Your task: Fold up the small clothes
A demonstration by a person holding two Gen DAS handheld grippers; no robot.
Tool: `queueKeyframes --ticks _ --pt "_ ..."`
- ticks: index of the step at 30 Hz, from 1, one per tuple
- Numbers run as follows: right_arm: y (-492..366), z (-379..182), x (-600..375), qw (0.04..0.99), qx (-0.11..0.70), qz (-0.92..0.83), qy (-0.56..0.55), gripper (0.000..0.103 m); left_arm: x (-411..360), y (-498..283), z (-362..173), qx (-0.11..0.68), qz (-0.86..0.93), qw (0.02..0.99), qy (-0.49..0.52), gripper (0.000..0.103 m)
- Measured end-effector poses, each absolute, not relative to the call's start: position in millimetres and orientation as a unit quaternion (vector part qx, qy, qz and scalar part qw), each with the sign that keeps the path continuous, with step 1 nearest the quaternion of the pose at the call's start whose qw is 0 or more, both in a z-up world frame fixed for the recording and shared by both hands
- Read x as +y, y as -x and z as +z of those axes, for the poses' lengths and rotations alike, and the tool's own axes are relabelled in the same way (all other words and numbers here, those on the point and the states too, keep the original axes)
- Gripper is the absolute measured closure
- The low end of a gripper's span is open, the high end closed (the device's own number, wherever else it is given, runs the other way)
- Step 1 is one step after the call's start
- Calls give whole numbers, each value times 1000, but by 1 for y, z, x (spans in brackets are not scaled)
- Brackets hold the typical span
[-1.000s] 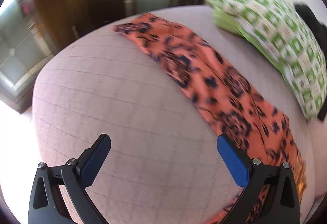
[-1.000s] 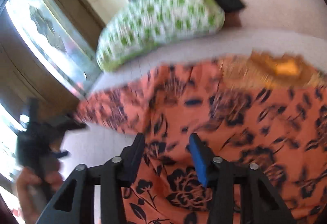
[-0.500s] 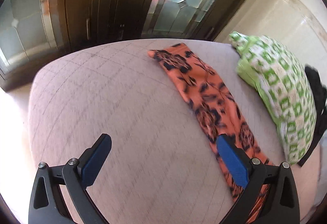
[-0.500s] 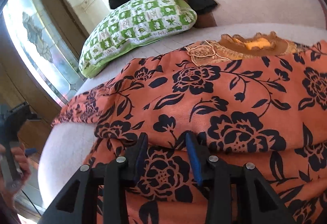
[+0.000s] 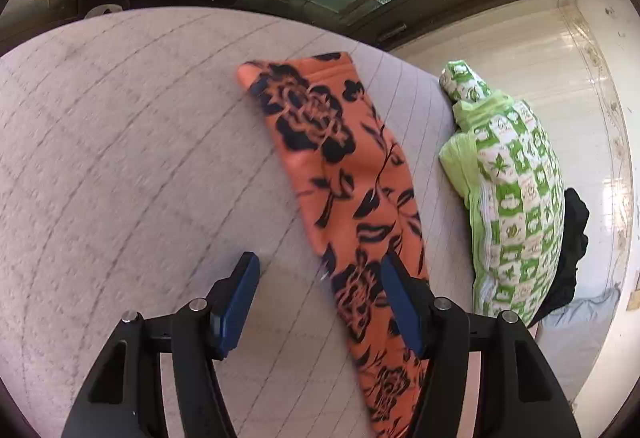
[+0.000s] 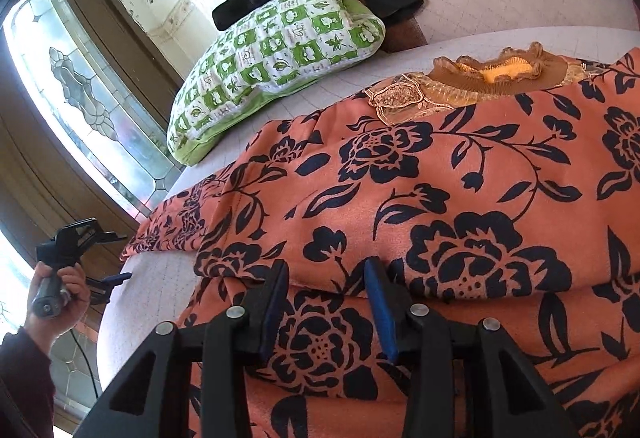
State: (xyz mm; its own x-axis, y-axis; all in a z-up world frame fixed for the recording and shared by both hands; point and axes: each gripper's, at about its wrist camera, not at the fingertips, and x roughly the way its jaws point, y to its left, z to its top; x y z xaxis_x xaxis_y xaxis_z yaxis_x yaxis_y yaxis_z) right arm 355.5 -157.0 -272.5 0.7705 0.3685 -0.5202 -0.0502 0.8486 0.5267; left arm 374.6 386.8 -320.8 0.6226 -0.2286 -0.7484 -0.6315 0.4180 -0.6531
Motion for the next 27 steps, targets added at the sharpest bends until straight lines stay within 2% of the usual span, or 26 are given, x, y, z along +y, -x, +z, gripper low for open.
queueKeyframes --ticks 7,8,9,10,11,12,15,19,23,27 --pt "-357 -275 -158 904 316 122 -260 59 393 -417 -324 384 146 763 499 40" --pt "-357 -275 -158 904 316 122 -262 59 392 -424 -323 387 148 771 483 43" --pt "-357 -275 -158 903 315 123 -263 59 392 -427 -323 388 153 776 473 56" --pt "-357 -275 -159 903 315 124 -265 59 392 -430 -324 390 154 781 463 74" --pt "-357 -275 -159 903 314 124 -266 59 393 -432 -326 397 153 781 457 83" --pt "-357 -275 -159 902 314 125 -267 59 393 -434 -330 406 148 779 454 96" --pt "-357 -277 -160 901 312 129 -274 59 392 -431 -326 397 148 784 453 97" --pt "-357 -277 -161 899 311 130 -279 59 371 -420 -293 392 134 817 401 98" --pt "-358 -276 -162 896 315 131 -285 59 318 -413 -241 383 89 862 320 98" --pt "-358 -269 -178 872 325 135 -340 60 229 -396 -189 373 21 904 207 98"
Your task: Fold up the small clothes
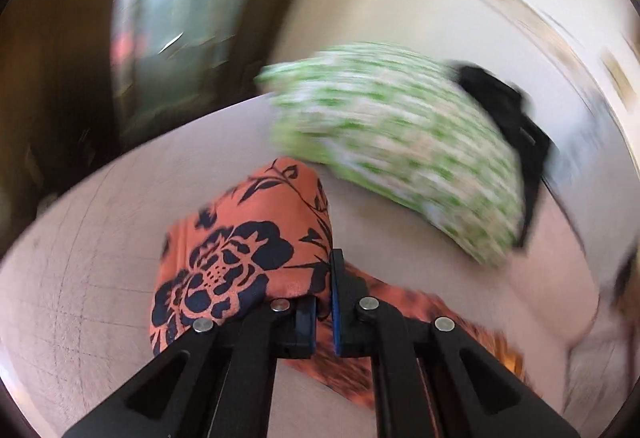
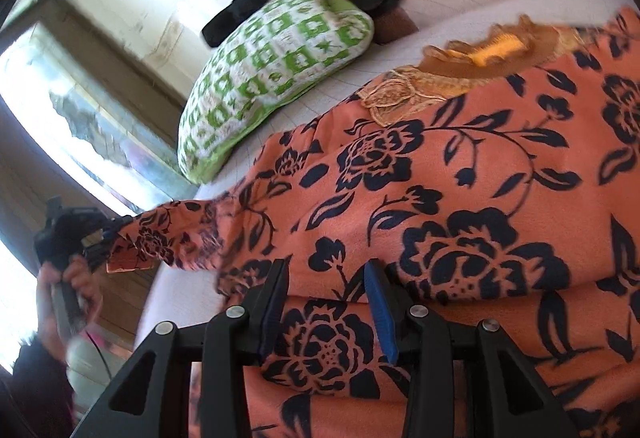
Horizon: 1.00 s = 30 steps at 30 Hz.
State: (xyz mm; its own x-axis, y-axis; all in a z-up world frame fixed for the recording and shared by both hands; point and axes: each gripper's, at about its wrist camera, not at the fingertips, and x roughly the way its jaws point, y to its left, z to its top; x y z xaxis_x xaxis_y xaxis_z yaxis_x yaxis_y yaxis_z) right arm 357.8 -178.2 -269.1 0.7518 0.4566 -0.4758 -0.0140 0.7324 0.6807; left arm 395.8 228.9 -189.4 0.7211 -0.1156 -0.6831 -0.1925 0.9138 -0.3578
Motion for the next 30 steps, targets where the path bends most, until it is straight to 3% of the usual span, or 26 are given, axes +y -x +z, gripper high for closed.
queueKeyframes --ticks 6,14,15,17,18,19,23,30 --pt "-322 -237 -251 868 270 78 -409 60 70 -359 -158 364 -96 924 65 98" --pt "-258 -216 -363 880 219 -21 -421 55 -113 -320 -215 422 -183 887 -41 94" --pt "-251 -216 -374 879 221 -31 -421 51 -117 -313 -221 420 -191 886 -35 88" --pt "-244 -215 -388 878 225 -44 -419 40 -102 -306 -229 413 -209 886 12 61" --pt "-241 -215 -393 878 228 -48 -418 36 -88 -307 -232 408 -210 888 37 41" --pt "-239 -215 -395 879 230 -49 -415 34 -68 -308 -234 397 -205 892 70 34" --pt "-253 -211 -381 888 254 -34 -383 34 1 -315 -243 369 -148 907 136 34" --pt "-297 -199 -293 911 324 41 -252 34 67 -347 -268 412 23 896 162 34"
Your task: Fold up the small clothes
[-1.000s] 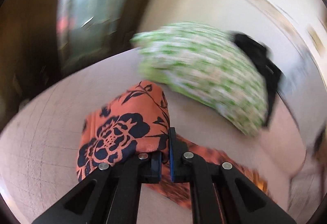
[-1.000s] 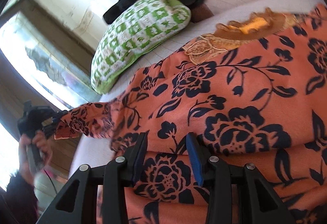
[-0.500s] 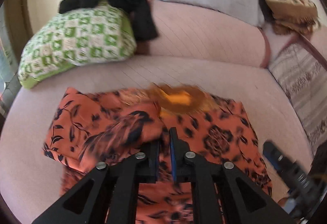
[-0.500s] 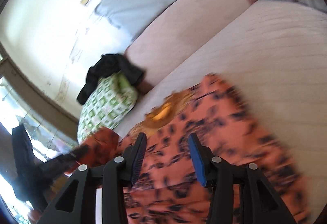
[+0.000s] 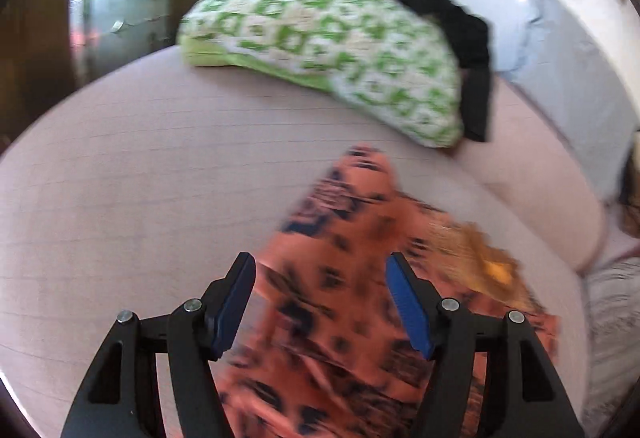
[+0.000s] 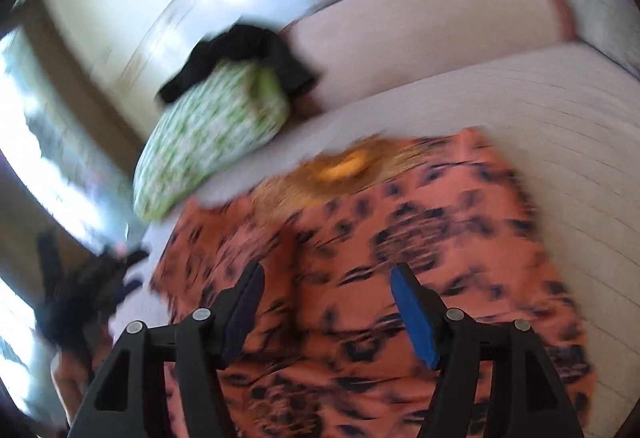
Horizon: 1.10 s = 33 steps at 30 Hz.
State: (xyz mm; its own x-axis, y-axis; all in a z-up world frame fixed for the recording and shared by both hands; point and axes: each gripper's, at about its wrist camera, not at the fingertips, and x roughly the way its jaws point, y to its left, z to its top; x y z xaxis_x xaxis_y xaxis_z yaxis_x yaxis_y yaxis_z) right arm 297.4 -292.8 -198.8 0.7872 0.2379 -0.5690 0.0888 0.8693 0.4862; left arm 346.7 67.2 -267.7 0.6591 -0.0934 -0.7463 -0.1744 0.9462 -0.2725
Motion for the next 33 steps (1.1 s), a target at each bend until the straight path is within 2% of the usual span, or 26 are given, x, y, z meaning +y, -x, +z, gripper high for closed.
queueKeyframes --ticks 5,9,17,21,23,24,25,28,33 --pt "-297 -198 -214 926 351 90 -102 33 82 -365 -285 454 43 874 168 34" --pt "-289 -217 -188 921 383 69 22 33 92 -369 -295 480 54 857 179 34" --pt "-305 -235 -186 915 395 41 65 33 88 -367 -297 486 44 855 175 34" --pt "-330 -228 -173 928 365 47 54 34 91 -372 -299 491 46 850 183 34" --pt "-336 -220 -176 936 346 61 19 53 93 -373 -299 490 44 850 185 34" --pt "-337 -217 -181 939 338 66 0 75 93 -375 -300 491 45 850 185 34" --pt "-337 -214 -190 942 329 58 -21 84 92 -375 -300 491 45 850 184 34" --pt "-334 -209 -225 944 310 41 -100 95 88 -376 -299 490 42 853 177 34" --pt "-317 -225 -314 914 301 -28 -271 96 75 -377 -301 493 35 854 159 34"
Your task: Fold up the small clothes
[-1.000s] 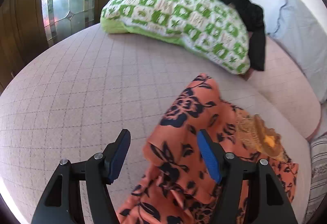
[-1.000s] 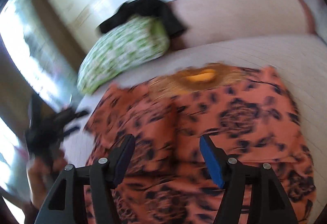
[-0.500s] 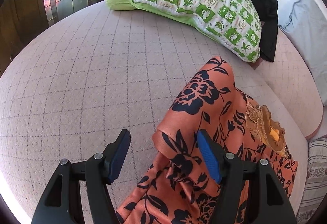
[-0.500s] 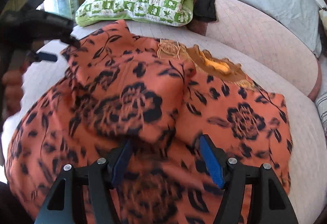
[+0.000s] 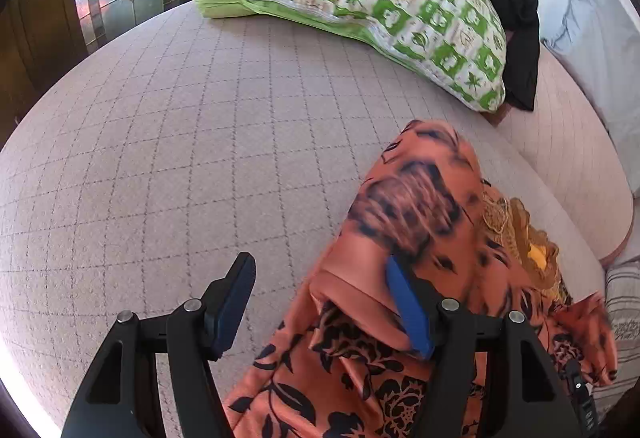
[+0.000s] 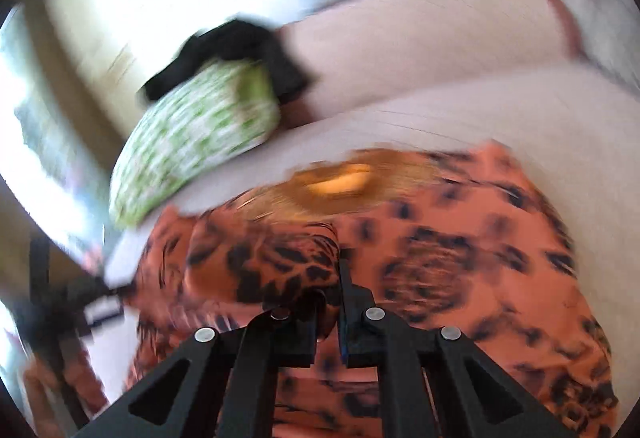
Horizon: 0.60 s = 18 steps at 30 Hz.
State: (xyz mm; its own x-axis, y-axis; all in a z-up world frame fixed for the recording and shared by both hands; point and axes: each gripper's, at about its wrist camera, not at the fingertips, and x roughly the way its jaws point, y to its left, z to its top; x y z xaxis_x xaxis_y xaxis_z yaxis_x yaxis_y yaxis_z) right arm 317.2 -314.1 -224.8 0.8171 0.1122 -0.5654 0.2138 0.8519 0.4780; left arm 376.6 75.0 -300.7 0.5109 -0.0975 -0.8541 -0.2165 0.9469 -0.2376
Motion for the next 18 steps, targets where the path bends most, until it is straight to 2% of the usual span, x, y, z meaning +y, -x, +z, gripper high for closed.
queueKeyframes --ticks 3,6,8,14,18 --pt "-302 -244 -357 889 311 -67 -330 96 68 -378 -302 495 35 855 151 34" --pt "-289 -268 -384 846 349 -53 -399 91 60 -378 -302 494 29 857 142 34" --pt "-283 -269 -390 835 363 -41 -411 91 52 -378 -302 493 24 860 130 34" --pt "-264 -232 -419 861 299 -98 -401 88 28 -377 -298 488 5 866 105 34" --pt "-259 -207 -417 894 242 -135 -352 88 11 -376 -291 477 -10 875 87 34"
